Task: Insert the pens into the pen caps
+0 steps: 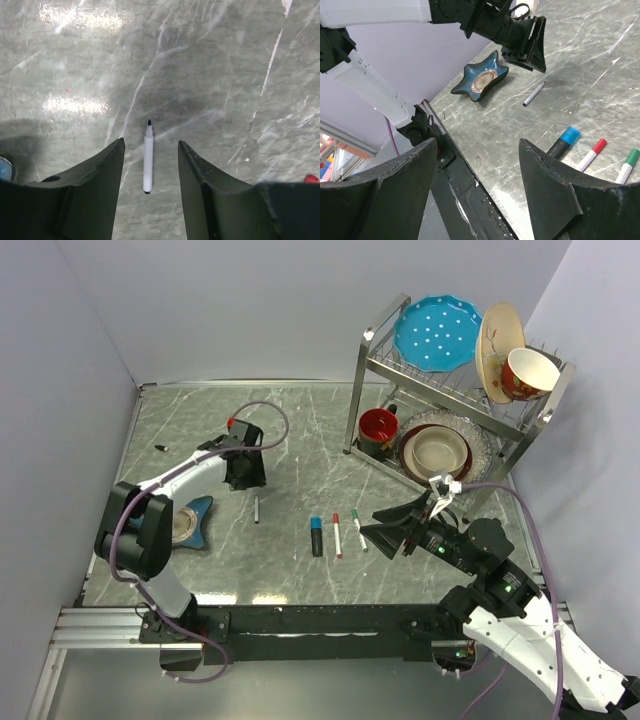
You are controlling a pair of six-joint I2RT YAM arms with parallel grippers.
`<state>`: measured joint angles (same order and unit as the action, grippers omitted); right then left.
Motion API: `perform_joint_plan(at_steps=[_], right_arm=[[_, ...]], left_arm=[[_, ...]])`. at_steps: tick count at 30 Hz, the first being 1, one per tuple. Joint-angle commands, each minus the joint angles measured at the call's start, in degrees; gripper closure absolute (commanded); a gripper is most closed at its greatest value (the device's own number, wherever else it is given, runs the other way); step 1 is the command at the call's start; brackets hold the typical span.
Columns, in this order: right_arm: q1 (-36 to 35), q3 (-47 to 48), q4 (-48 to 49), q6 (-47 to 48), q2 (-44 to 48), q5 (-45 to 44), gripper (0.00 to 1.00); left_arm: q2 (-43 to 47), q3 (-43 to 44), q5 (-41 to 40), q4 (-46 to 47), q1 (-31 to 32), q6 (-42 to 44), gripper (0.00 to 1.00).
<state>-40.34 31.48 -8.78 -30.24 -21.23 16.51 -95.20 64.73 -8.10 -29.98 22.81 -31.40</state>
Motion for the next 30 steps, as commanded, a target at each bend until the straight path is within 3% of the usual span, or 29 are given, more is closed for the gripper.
perform_joint_plan(at_steps=[1, 15, 18, 23, 27, 30], right_arm=[[0.1, 1.3, 0.2, -0.3, 0.6, -0.8, 0.27], [0.0, 0.6, 0.6, -0.9, 0.8, -1.9, 0.28], [0.0, 1.2, 0.4, -1.1, 0.6, -1.9, 0.29], [0.0, 1.9, -0.5, -1.0, 1.1, -2.8, 0.29], [0.0, 1.0, 0.7, -1.8, 0.0, -3.0, 0.29], [0.1, 0.2, 2.5, -2.5, -2.6, -2.2, 0.29]], left_arm=[[-1.6, 0.5, 4.1, 0.5, -0.4, 3.4, 0.50], [-7.6, -0.7, 4.0, 1.6, -0.7, 2.9, 0.60], [-9.7, -0.4, 4.6, 1.7, -0.7, 2.0, 0.71], [-10.0, -1.5, 3.2, 1.3, -0.7, 1.7, 0.80], [-8.6, -2.5, 4.0, 2.0, -0.7, 1.6, 0.99], [-4.6, -4.9, 7.5, 5.4, -0.7, 0.9, 0.99]])
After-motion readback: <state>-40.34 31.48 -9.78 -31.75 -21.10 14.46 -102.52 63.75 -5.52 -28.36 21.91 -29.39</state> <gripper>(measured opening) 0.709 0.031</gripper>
